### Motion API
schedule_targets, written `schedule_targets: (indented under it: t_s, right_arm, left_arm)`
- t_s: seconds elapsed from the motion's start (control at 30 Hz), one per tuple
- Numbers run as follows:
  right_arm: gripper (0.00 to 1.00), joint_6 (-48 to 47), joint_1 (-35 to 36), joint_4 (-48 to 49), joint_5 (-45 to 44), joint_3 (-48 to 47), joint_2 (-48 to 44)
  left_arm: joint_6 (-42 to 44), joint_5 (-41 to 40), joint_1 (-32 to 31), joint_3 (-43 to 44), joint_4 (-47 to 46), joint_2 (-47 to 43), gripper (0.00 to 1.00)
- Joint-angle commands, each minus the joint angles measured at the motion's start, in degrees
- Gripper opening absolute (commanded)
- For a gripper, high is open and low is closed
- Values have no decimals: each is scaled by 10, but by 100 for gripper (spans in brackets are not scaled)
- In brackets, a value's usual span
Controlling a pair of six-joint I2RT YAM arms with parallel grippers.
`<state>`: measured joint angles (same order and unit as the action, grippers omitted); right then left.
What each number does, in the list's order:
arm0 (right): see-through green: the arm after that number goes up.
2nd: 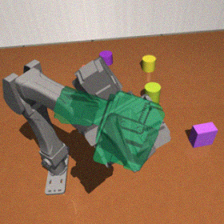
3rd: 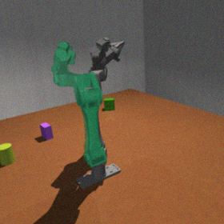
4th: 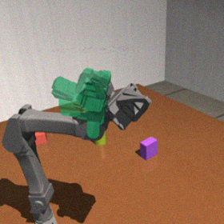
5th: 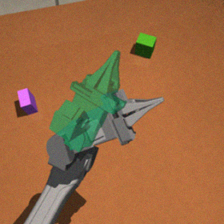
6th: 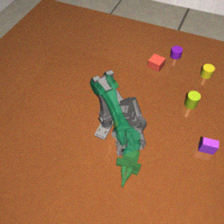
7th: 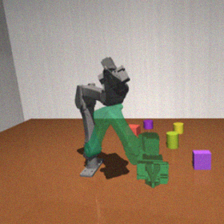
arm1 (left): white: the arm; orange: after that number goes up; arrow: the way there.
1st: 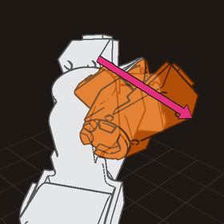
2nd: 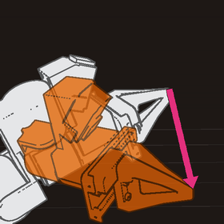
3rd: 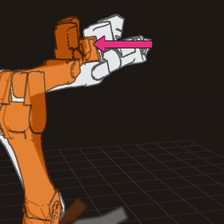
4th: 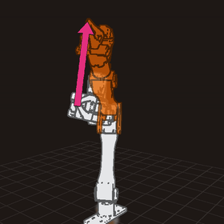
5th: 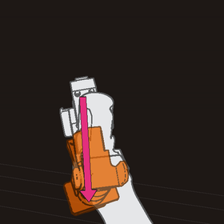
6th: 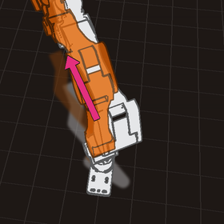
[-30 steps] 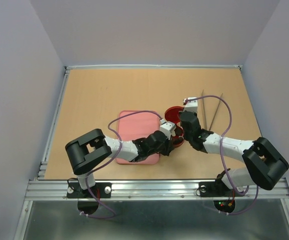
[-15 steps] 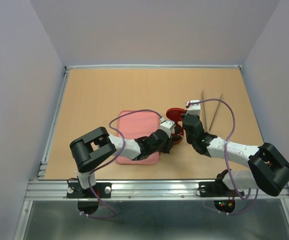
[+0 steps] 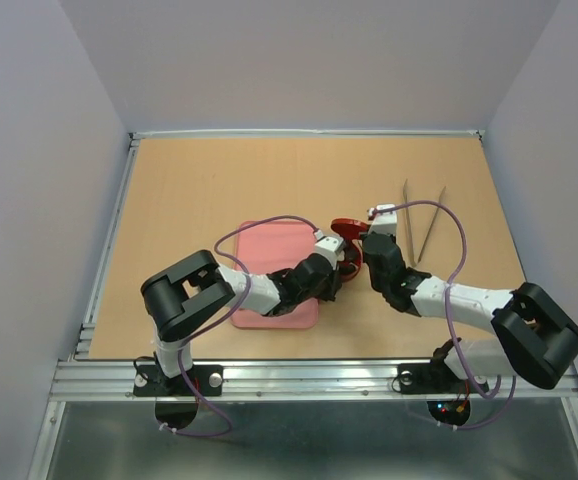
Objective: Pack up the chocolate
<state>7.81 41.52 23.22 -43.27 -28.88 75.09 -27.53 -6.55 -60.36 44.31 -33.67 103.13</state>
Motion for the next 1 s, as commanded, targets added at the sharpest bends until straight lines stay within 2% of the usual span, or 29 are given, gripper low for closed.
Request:
schedule_targets:
  t_s: [0.0,0.6,0.97]
  right_arm:
    - [0,16,12,22,5,16,-11]
    - [1,13,38,-24,20,-13,22]
    - [4,19,53,-51,22,-21,25]
  left_arm:
    - [7,-22,13,16,-46,0,0]
    - [17,-15,32,15,-63,8,0]
    - [14,-15,32,-12,-64,-26,0]
